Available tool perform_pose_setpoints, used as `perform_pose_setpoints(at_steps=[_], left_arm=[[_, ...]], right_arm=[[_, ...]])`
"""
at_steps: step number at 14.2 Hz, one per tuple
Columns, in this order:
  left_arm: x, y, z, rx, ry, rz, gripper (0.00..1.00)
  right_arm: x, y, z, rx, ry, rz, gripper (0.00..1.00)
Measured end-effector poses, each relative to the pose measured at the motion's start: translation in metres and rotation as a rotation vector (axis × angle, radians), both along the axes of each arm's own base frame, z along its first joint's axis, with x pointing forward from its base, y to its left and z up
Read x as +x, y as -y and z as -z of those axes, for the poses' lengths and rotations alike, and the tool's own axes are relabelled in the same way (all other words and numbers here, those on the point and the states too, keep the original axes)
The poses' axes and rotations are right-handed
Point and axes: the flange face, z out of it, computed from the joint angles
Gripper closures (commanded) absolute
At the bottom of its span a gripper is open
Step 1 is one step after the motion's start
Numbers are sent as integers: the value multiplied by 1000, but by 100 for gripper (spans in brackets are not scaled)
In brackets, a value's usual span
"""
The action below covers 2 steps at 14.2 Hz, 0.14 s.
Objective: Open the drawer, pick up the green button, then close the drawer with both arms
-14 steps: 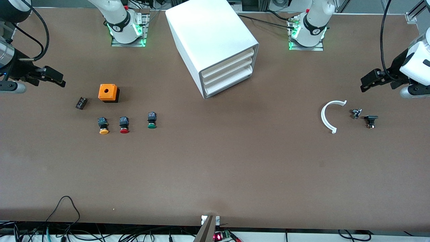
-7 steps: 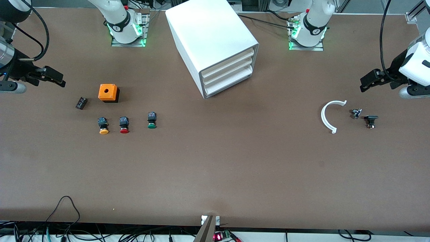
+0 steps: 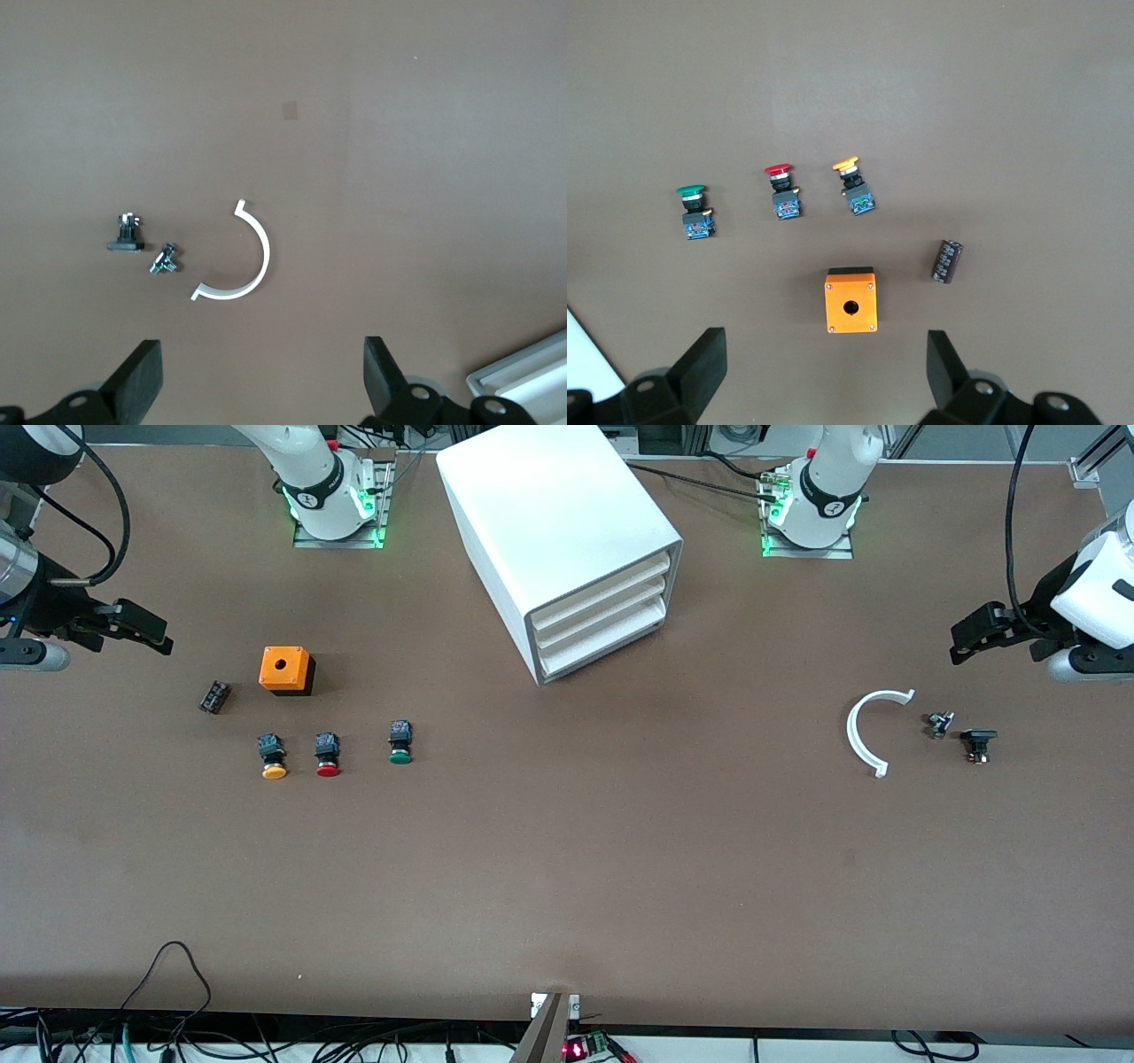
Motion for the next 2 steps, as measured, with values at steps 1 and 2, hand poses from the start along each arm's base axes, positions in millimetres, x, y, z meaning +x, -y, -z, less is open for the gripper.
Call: perform_pose_setpoints(at_steps=[1, 2], left_arm=[[0, 0, -2, 0, 4, 13, 0], [0, 0, -4, -1, 8, 18, 0]], right_arm=[[0, 0, 0, 0, 0, 0, 0], [0, 0, 0, 0, 0, 0, 0]])
